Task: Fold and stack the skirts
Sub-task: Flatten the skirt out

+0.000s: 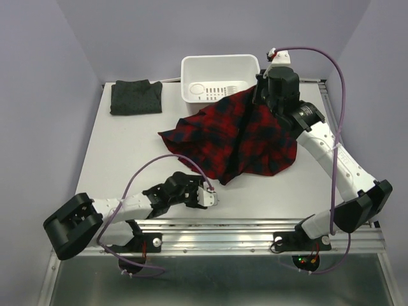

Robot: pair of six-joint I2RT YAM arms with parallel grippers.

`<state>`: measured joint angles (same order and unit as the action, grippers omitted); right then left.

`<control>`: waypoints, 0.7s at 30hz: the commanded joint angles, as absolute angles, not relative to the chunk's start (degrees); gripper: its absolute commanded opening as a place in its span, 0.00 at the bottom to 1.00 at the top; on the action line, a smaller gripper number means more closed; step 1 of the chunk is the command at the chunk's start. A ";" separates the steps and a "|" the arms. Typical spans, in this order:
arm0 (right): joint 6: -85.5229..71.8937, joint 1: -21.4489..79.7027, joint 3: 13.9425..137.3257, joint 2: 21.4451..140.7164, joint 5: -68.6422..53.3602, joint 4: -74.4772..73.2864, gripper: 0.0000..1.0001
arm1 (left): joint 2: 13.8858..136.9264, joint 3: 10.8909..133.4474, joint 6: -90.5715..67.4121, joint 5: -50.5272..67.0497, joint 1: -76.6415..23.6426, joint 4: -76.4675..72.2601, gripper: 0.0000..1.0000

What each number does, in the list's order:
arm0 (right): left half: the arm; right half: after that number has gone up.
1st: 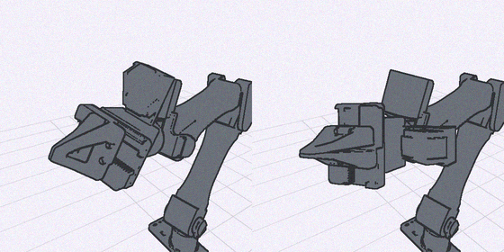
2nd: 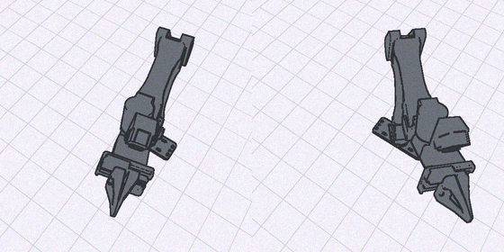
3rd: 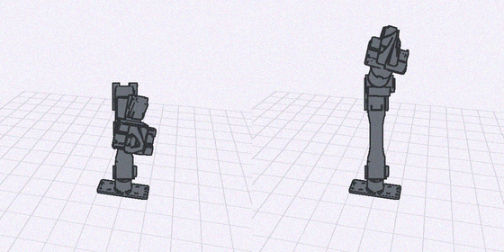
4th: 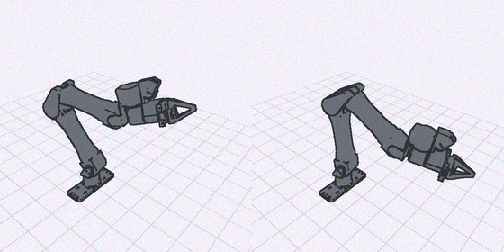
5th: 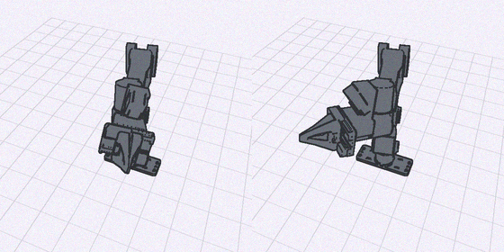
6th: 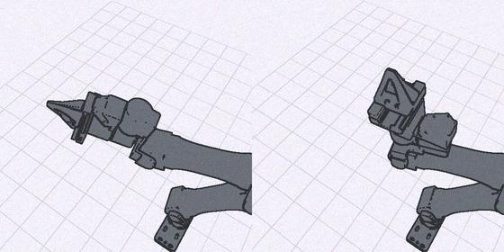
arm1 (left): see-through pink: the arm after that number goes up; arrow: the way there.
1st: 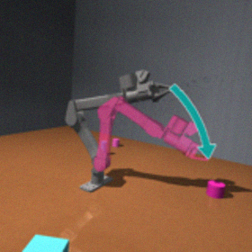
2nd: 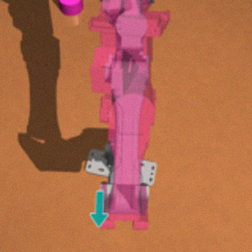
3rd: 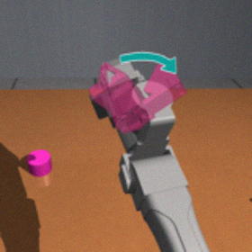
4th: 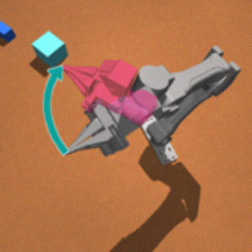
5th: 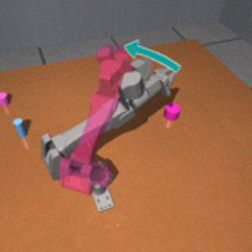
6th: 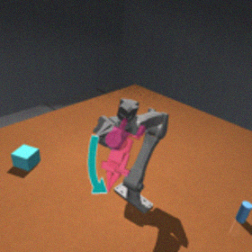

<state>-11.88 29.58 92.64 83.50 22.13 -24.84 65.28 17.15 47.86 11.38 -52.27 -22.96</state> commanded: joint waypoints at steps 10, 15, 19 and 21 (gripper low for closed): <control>-12.92 29.18 94.31 83.06 24.52 -17.93 0.01 | 74.88 31.28 38.77 -0.44 -58.53 -25.76 0.77; -13.88 29.18 94.48 84.02 26.19 -17.40 0.01 | 78.47 37.61 27.03 1.94 -60.47 -18.73 0.77; -14.85 29.18 94.66 84.37 26.81 -17.23 0.01 | 82.09 42.44 18.20 1.14 -60.73 -13.80 0.79; -15.55 29.18 94.83 84.55 26.89 -17.05 0.01 | 82.96 43.68 16.01 1.57 -61.08 -14.32 0.80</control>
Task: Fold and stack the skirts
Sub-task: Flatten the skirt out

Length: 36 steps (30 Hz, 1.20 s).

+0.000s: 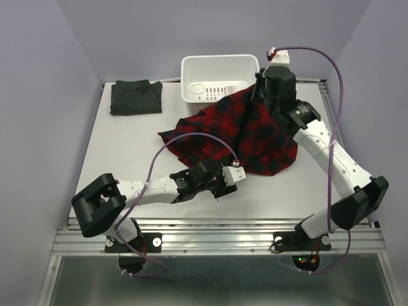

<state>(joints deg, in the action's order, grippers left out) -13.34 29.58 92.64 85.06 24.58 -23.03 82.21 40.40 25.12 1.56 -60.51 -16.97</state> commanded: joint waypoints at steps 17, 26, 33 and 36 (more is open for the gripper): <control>-17.31 29.18 95.54 83.76 26.46 -16.35 0.01 | 96.77 52.12 1.41 -24.95 -62.23 -8.35 0.82; -18.19 29.18 94.22 82.79 25.93 -16.26 0.01 | 90.89 45.36 1.49 -27.43 -62.23 -20.99 0.80; -18.46 29.18 94.30 83.32 26.19 -16.17 0.01 | 90.44 44.30 3.33 -24.34 -62.14 -28.29 0.68; -18.02 29.18 94.83 83.50 26.98 -15.82 0.01 | 91.32 45.09 4.22 -22.85 -62.14 -29.53 0.49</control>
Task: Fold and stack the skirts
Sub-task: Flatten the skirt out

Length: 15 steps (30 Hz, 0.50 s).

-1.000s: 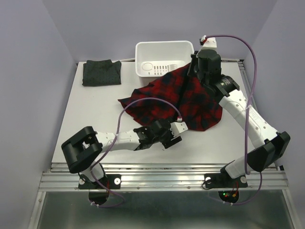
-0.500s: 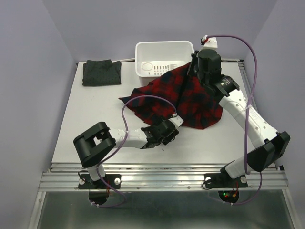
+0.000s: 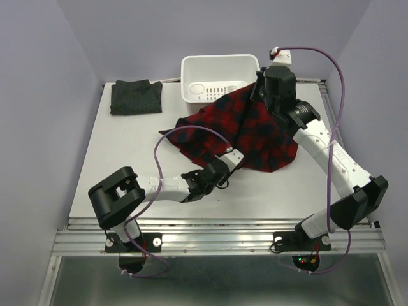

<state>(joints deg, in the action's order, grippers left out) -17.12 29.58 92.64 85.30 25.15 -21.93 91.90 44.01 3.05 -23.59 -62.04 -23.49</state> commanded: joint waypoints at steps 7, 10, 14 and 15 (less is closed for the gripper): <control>-17.58 28.13 96.68 83.85 27.60 -14.77 0.01 | 90.27 45.00 4.66 -19.95 -61.79 -27.34 0.06; -17.32 28.13 98.26 83.94 27.77 -14.68 0.01 | 86.76 44.21 4.66 -18.46 -60.91 -23.12 0.00; -14.95 28.13 101.24 83.76 28.65 -14.42 0.01 | 78.95 45.44 6.06 -14.51 -55.72 -11.80 0.00; -13.98 28.13 102.03 83.85 28.91 -14.33 0.01 | 74.14 46.31 7.46 -11.54 -52.16 -10.04 0.00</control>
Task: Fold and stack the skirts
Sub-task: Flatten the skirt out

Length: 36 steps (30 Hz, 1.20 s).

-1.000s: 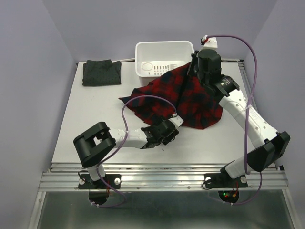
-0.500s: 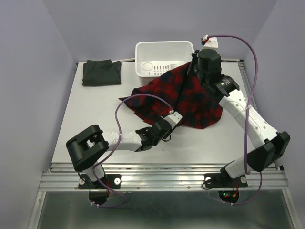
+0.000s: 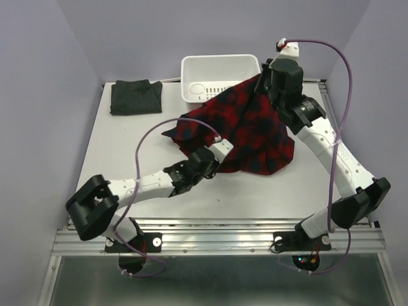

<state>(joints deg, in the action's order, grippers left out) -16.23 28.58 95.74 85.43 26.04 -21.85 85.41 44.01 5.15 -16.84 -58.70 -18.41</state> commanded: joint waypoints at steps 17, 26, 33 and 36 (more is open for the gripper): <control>-6.77 27.60 96.00 67.96 19.35 -17.57 0.03 | 46.24 61.26 29.70 -13.01 -46.76 13.79 0.00; -4.30 27.60 70.41 58.62 4.06 -26.80 0.11 | 41.84 50.20 31.20 -15.03 -45.70 17.31 0.00; -9.05 27.60 62.76 66.00 -2.17 -31.64 0.35 | 39.29 38.69 37.61 -14.68 -45.53 15.56 0.00; -9.76 27.60 64.85 68.02 -6.40 -26.13 0.63 | 40.86 36.92 39.28 -13.45 -45.44 14.85 0.00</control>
